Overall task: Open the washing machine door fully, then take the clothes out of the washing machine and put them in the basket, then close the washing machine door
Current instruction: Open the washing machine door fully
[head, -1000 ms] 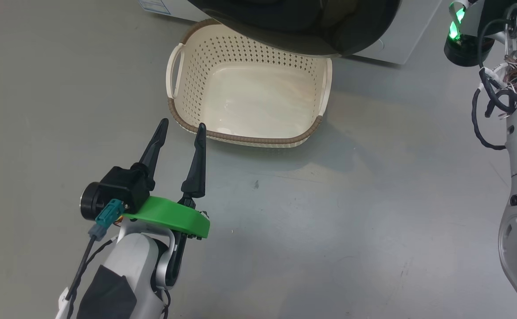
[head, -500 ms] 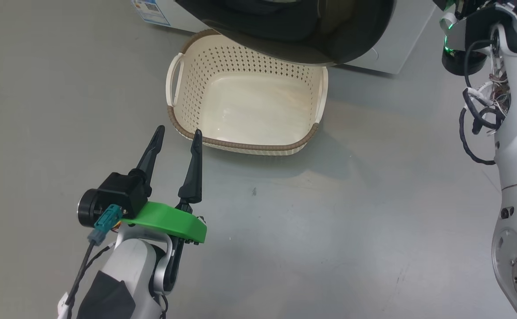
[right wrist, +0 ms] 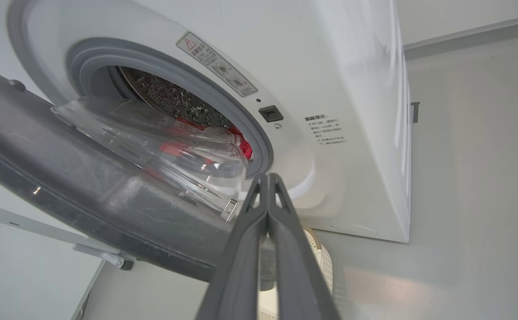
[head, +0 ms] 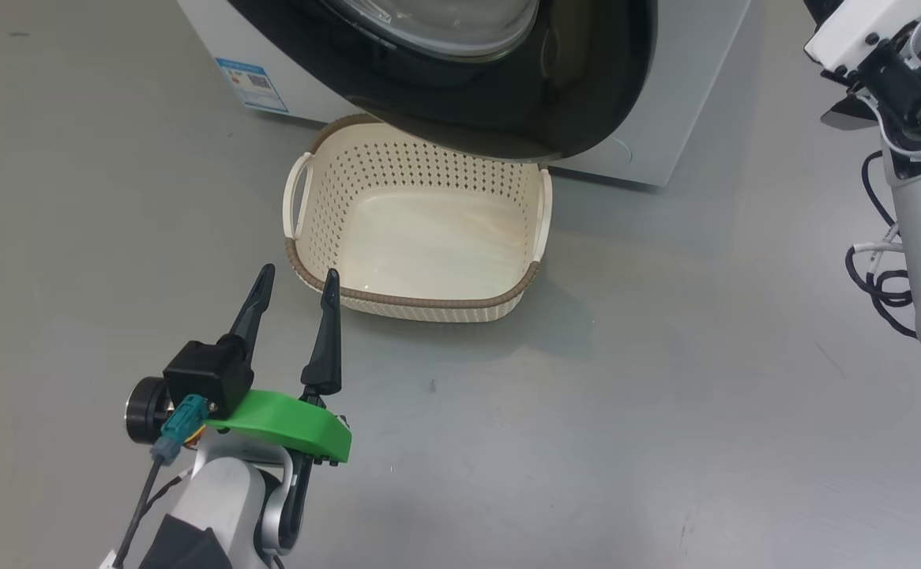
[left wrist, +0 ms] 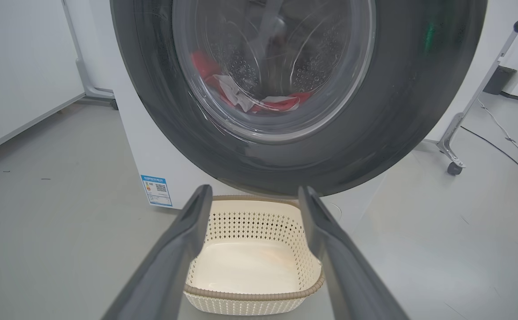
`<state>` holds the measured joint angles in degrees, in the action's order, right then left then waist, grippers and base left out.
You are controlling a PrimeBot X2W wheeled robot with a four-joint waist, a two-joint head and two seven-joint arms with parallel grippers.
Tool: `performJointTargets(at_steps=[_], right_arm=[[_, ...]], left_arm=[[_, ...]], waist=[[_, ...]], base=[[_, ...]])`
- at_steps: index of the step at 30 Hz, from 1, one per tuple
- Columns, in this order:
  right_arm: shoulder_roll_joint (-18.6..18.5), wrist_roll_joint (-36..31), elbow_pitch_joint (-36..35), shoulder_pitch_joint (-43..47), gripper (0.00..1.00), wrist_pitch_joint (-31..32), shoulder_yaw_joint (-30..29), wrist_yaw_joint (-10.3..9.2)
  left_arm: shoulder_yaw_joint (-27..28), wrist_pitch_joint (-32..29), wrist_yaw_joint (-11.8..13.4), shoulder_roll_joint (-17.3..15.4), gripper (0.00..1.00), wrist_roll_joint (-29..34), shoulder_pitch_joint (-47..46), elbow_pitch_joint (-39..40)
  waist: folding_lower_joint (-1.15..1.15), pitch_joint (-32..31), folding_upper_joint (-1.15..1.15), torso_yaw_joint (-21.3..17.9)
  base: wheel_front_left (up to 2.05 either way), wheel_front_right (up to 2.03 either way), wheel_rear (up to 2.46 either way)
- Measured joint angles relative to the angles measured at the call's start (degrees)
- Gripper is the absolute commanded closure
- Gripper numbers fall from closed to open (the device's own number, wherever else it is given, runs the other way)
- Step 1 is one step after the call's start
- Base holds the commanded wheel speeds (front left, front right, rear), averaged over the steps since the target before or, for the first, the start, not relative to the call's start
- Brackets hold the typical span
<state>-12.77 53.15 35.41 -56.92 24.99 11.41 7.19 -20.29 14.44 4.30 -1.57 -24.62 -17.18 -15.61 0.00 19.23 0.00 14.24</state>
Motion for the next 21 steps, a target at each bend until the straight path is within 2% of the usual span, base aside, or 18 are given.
performJointTargets(at_steps=[5, 11, 21], right_arm=[[-2.3, -7.4, -3.3, 2.8, 1.0, -7.1, 4.8, -0.01], [-3.6, -11.5, -7.7, 7.3, 1.0, -15.0, 8.9, -0.02], [-4.3, -14.9, -8.9, 15.8, 1.0, -26.4, 8.5, -0.02]], left_arm=[[1.8, 0.0, 0.0, 0.0, 0.0, 1.0, 0.5, 0.1], [3.6, 0.0, 0.0, 0.0, 0.0, 1.6, 0.5, 0.5], [6.1, 0.0, 0.0, 0.0, 0.0, 2.1, 0.8, 1.2]], waist=[[0.0, -1.8, 0.0, -1.5], [0.0, -3.5, 0.0, -3.3], [0.0, -5.1, 0.0, -5.5]], base=[[0.0, 0.0, 0.0], [0.0, 0.0, 0.0], [0.0, 0.0, 0.0]])
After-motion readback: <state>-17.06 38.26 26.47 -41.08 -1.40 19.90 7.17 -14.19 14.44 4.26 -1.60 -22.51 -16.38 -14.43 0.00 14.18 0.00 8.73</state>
